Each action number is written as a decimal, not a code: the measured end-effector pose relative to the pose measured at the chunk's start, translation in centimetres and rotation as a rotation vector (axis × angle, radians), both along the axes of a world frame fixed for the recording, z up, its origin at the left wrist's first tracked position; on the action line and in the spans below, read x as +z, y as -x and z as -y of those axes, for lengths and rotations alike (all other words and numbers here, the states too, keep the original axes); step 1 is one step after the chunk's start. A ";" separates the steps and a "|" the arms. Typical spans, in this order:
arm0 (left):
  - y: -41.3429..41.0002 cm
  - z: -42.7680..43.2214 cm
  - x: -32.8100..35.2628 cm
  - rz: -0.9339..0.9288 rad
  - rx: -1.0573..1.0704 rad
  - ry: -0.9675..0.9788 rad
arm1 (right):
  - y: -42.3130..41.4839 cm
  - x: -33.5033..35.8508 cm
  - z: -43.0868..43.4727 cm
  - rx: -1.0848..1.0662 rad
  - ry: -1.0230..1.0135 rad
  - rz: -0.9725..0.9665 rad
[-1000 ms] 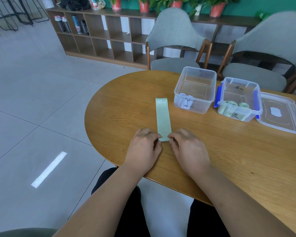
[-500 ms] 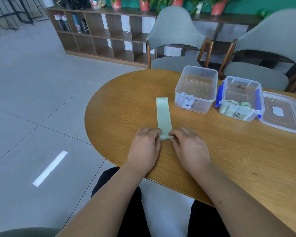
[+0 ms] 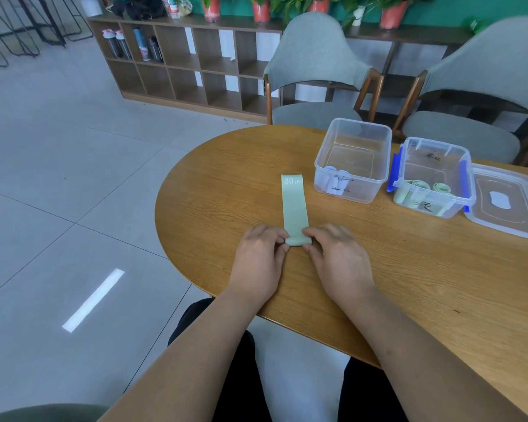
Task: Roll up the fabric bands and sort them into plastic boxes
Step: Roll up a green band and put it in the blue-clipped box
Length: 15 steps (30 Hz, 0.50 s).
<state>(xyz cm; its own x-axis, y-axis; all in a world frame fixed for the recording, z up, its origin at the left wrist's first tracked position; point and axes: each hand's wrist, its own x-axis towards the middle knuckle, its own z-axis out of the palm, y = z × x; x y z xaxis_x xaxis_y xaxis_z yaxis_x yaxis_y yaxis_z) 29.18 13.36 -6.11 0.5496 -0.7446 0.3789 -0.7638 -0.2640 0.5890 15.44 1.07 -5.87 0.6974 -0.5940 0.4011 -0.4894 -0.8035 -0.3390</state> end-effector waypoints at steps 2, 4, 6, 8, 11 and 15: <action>0.0 -0.1 0.1 -0.001 0.004 0.003 | 0.1 0.1 -0.1 0.000 -0.022 0.022; 0.0 -0.3 0.1 -0.005 0.004 0.010 | 0.4 0.1 -0.1 0.005 -0.020 0.031; 0.1 -0.6 0.1 -0.001 -0.005 0.020 | 0.7 0.0 -0.1 0.012 -0.021 0.041; 0.2 -0.7 0.1 0.013 -0.018 0.021 | 0.9 0.0 -0.2 0.020 -0.023 0.035; 0.1 -0.6 -0.1 0.023 -0.016 0.008 | 0.9 0.0 -0.2 0.015 -0.028 0.013; 0.1 -0.4 -0.1 0.026 0.000 -0.006 | 0.5 -0.2 -0.1 -0.013 -0.043 0.027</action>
